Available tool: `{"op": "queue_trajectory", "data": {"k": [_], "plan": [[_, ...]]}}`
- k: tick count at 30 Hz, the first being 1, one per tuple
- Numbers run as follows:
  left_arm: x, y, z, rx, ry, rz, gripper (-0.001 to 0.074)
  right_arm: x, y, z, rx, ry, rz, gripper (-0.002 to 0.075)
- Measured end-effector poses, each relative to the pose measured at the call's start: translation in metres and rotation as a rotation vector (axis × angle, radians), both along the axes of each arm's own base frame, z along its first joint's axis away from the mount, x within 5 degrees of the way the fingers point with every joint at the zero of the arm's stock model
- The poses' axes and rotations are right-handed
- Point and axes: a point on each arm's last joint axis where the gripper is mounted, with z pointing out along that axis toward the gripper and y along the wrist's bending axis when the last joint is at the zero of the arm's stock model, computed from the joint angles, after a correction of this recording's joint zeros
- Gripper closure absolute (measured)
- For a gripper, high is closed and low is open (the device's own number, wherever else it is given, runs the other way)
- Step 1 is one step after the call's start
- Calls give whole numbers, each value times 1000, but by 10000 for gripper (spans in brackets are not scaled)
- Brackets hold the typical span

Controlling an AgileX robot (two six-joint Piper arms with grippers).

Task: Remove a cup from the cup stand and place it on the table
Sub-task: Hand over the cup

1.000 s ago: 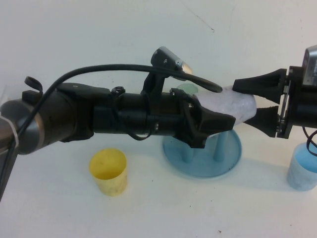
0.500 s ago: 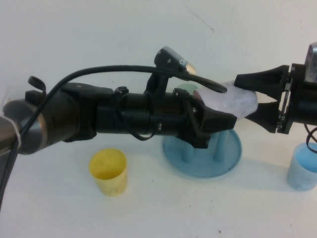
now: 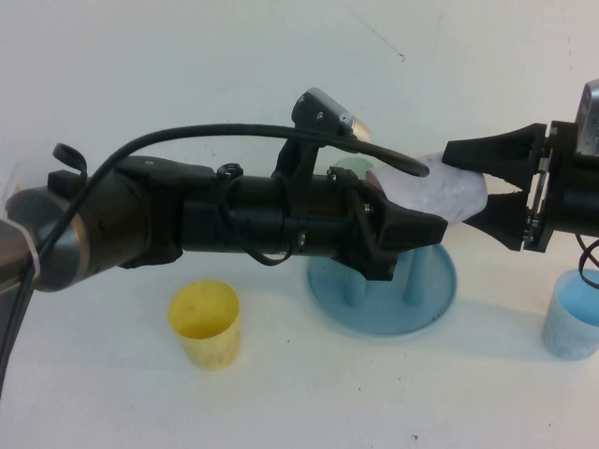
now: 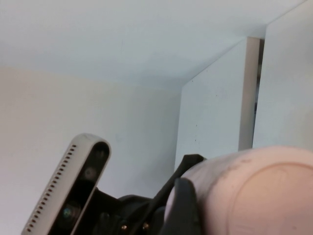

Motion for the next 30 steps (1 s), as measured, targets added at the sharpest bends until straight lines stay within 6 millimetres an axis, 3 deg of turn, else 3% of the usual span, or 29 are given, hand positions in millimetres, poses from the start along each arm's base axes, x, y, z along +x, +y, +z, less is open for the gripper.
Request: {"op": "queue_trajectory", "data": {"k": [19, 23, 30], "plan": [[2, 1, -2, 32, -39, 8, 688, 0, 7, 2, -85, -254, 20, 156], [2, 2, -2, 28, -27, 9, 696, -2, 14, -1, -128, -301, 46, 60], [0, -1, -3, 34, -4, -7, 700, -1, -5, -2, -148, -319, 51, 34]]}}
